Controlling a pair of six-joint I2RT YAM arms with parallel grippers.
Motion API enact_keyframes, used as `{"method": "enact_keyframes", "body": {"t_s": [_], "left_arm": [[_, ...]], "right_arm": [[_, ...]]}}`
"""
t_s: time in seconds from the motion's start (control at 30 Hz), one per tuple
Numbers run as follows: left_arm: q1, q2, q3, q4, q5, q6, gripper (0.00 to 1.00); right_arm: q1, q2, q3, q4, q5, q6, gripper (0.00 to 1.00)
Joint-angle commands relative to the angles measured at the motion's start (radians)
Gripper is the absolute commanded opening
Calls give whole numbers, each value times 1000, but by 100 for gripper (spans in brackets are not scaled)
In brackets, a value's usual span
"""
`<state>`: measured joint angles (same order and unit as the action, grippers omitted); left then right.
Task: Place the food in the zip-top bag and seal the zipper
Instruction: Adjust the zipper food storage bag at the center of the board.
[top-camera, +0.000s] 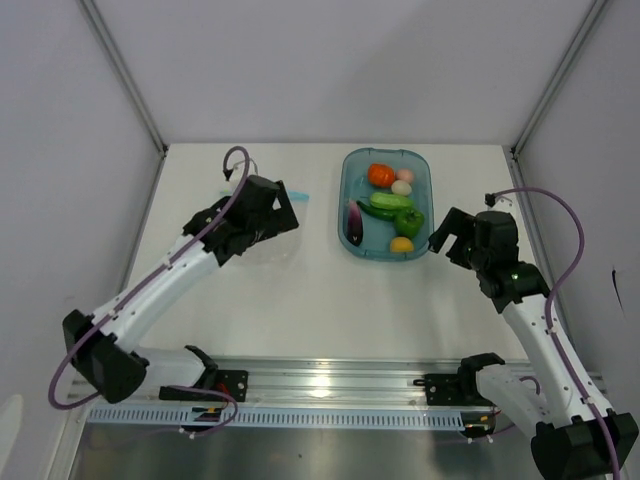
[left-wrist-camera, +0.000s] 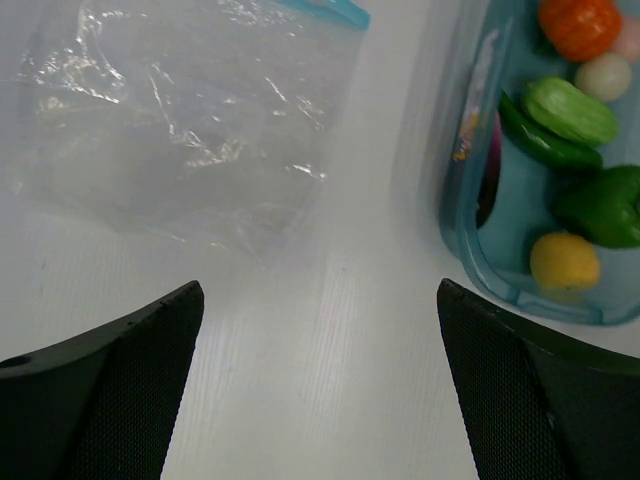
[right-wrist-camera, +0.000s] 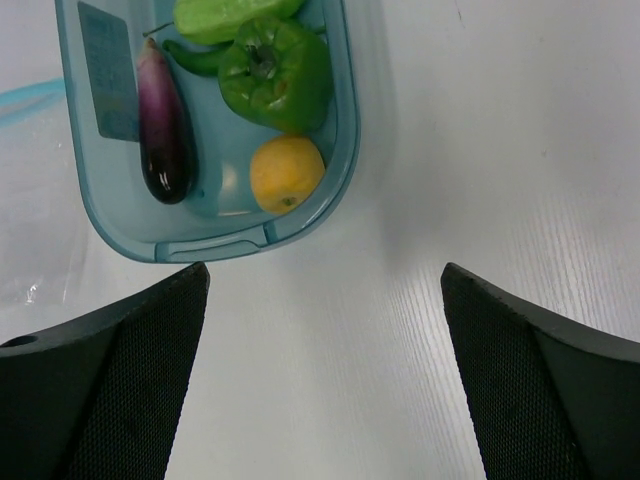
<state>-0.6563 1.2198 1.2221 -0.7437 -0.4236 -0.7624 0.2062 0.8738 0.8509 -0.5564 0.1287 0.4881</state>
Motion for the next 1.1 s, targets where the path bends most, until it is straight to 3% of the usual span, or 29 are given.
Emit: {"method": "enact_keyframes", "body": {"t_s": [0.0, 0.17, 0.37, 0.5, 0.77, 1.07], "left_arm": [[81, 102, 89, -53, -35, -52, 100], [129, 301, 188, -88, 20, -72, 100], [119, 414, 90, 134, 100, -32, 96], [130, 493, 122, 149, 117, -38, 97], [149, 572, 122, 159, 140, -68, 97], [150, 570, -30, 251, 292, -113, 98]], "right_arm": [[9, 8, 63, -51, -35, -22, 99], [15, -13, 63, -57, -44, -31, 99], [16, -30, 66, -45, -61, -72, 99], [16, -36, 68, -66, -74, -88, 99], [15, -79, 56, -76, -72, -95, 99], [19, -78, 50, -71, -100, -77, 99]]}}
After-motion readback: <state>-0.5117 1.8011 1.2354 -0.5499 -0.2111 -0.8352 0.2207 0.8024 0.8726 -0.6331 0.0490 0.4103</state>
